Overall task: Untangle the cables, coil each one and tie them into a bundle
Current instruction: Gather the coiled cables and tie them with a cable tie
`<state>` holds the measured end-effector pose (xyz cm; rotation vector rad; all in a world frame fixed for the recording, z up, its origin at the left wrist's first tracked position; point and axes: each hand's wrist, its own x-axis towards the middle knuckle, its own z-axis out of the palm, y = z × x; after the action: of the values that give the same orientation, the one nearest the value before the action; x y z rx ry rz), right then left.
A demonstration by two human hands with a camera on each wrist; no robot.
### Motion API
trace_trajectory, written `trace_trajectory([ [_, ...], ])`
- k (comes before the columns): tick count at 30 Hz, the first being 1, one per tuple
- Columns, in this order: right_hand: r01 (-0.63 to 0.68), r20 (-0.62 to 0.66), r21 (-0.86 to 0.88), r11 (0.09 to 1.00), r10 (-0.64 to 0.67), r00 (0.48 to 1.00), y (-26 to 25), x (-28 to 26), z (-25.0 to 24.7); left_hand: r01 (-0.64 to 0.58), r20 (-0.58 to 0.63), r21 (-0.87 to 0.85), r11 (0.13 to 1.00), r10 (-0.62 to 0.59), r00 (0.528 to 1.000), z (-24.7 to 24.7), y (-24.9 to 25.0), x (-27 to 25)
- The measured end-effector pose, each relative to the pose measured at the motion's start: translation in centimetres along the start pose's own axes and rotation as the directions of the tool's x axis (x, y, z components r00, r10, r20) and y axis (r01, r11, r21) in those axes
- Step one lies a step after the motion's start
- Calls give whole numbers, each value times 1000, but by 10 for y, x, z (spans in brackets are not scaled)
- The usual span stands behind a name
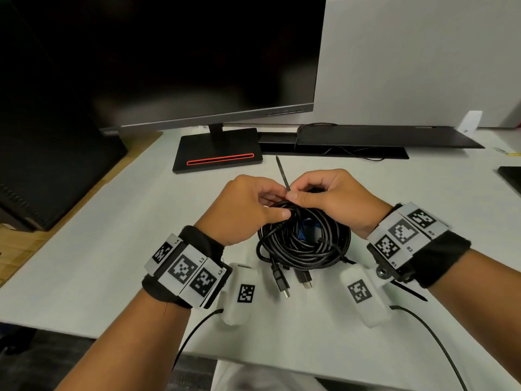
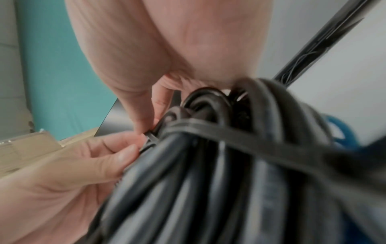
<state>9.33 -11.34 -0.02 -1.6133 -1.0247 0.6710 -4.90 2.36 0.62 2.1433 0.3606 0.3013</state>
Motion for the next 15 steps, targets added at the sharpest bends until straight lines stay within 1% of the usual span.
trace_trajectory([
  [2,-4,0,-19,1000,4,1000,-2,1,1,3,15,19,1000,-3,1000,6,0,0],
  [4,-3,-8,-16,1000,3,1000,-4,0,3,3,-7,12,1000,-3,1000,12,0,0],
  [11,-28,-66,61,998,32,997,-2,-4,2,-15,-192,-49,999,6,981,19,1,3],
  [15,-39,-73,114,993,48,996,-2,-4,2,2,-235,-79,997,-20,972,23,0,2],
])
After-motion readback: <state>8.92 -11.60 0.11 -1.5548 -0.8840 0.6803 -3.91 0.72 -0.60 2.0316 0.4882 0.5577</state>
